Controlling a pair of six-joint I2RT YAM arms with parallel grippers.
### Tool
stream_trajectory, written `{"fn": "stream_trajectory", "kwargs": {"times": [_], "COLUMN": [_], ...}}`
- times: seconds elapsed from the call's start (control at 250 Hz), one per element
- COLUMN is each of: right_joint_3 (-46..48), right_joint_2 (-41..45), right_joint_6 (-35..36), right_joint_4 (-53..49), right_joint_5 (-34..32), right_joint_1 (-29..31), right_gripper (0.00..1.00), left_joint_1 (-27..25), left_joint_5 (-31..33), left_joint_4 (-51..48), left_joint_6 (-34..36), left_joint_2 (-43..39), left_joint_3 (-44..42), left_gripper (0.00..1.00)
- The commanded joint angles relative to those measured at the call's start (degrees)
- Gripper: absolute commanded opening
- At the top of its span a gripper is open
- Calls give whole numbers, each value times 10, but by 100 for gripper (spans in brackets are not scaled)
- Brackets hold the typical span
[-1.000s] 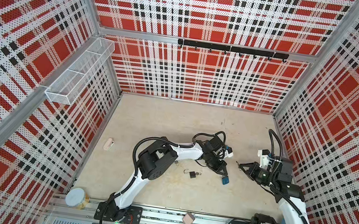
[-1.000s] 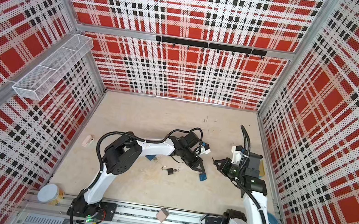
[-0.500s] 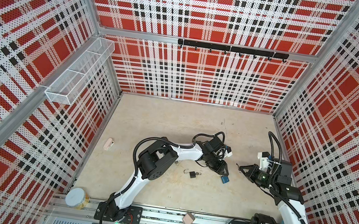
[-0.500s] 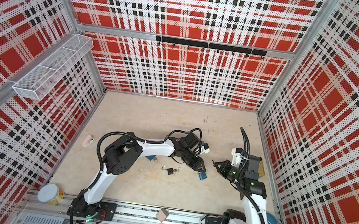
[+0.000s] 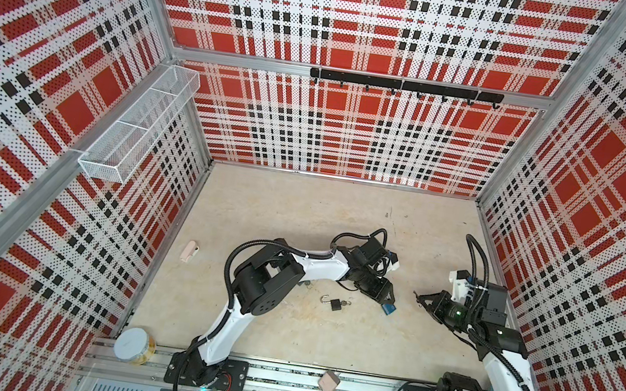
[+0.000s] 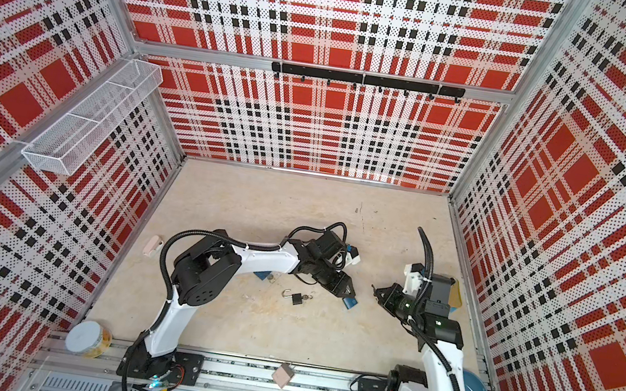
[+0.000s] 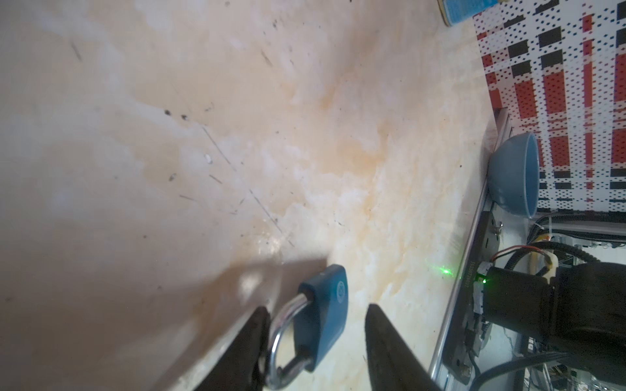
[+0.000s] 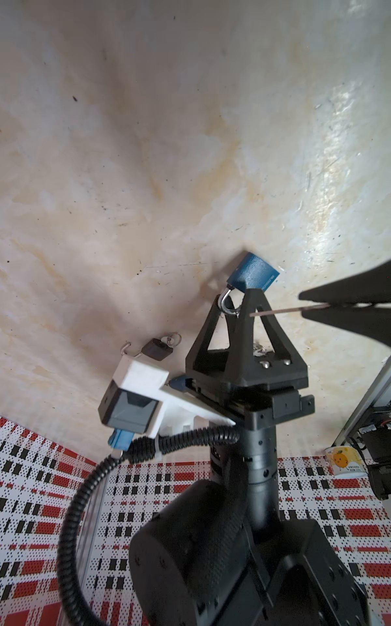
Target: Lock with the key
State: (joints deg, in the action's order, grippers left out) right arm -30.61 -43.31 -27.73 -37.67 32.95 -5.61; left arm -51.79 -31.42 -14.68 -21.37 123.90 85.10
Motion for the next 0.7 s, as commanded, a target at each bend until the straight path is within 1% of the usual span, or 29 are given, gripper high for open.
{"fn": "stream_trajectory", "kwargs": {"times": [0.0, 0.1, 0.248, 0.492, 0.696], "right_joint_3": [9, 10, 8, 9, 10], "right_joint_2": [2, -3, -6, -8, -3], "right_joint_6": [14, 14, 14, 14, 15], "right_joint_4": [14, 20, 23, 24, 23], "right_joint_5": [-6, -4, -3, -3, -4], "right_joint_1": [-1, -1, -1, -1, -1], "right_gripper": [0, 0, 0, 0, 0], "left_joint_1": [-1, -6, -21, -37, -58], "left_joint_5": [23, 17, 27, 65, 124], "left_joint_4": [4, 2, -11, -33, -86], "left_joint_6": [6, 5, 11, 23, 49], "left_joint_2": [-27, -23, -19, -26, -23], "left_joint_3": [-5, -2, 1, 4, 32], "left_gripper": [52, 52, 52, 52, 52]}}
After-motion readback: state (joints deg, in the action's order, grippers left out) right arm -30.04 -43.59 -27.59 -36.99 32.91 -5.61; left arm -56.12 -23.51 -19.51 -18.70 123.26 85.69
